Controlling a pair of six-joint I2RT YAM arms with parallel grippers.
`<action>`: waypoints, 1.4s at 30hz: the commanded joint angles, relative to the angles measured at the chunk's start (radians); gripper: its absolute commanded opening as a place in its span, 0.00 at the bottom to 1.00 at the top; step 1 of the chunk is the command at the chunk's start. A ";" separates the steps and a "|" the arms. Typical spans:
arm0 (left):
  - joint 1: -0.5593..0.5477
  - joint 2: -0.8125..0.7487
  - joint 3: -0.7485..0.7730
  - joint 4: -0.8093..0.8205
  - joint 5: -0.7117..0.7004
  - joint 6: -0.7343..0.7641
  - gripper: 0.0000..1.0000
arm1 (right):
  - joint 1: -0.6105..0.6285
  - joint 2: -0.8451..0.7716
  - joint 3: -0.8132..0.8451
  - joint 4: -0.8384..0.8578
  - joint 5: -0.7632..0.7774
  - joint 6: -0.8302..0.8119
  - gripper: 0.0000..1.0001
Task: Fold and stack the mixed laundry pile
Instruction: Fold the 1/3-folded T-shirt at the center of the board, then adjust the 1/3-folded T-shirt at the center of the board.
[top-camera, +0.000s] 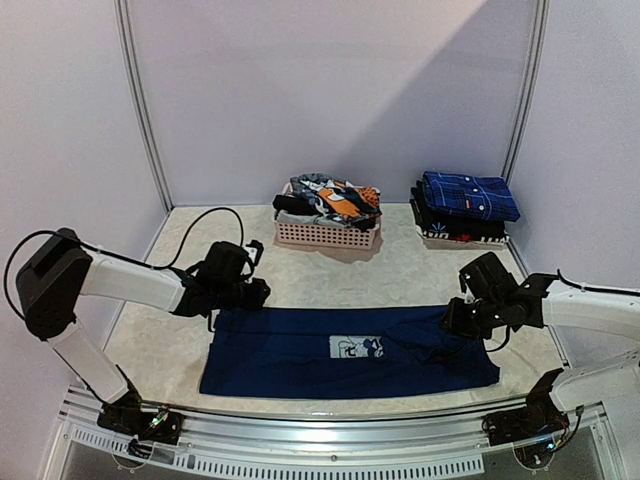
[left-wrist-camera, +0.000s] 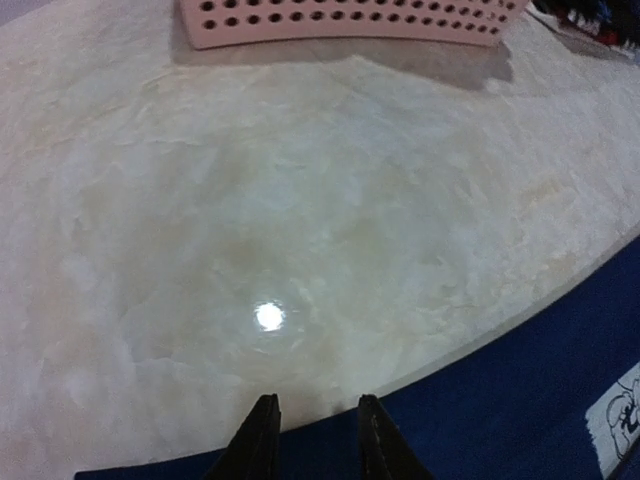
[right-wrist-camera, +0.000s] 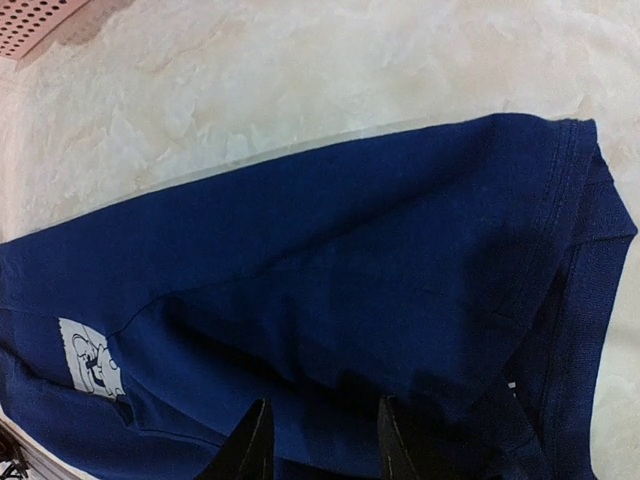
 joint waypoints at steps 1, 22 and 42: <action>-0.127 0.062 0.102 -0.025 0.102 0.118 0.27 | 0.012 -0.013 0.022 -0.004 0.043 -0.010 0.36; -0.577 0.522 0.750 -0.257 0.320 0.500 0.28 | -0.054 -0.199 0.040 -0.097 0.286 -0.001 0.36; -0.638 0.753 0.985 -0.227 0.152 0.541 0.19 | -0.109 -0.247 -0.041 -0.001 0.232 -0.052 0.35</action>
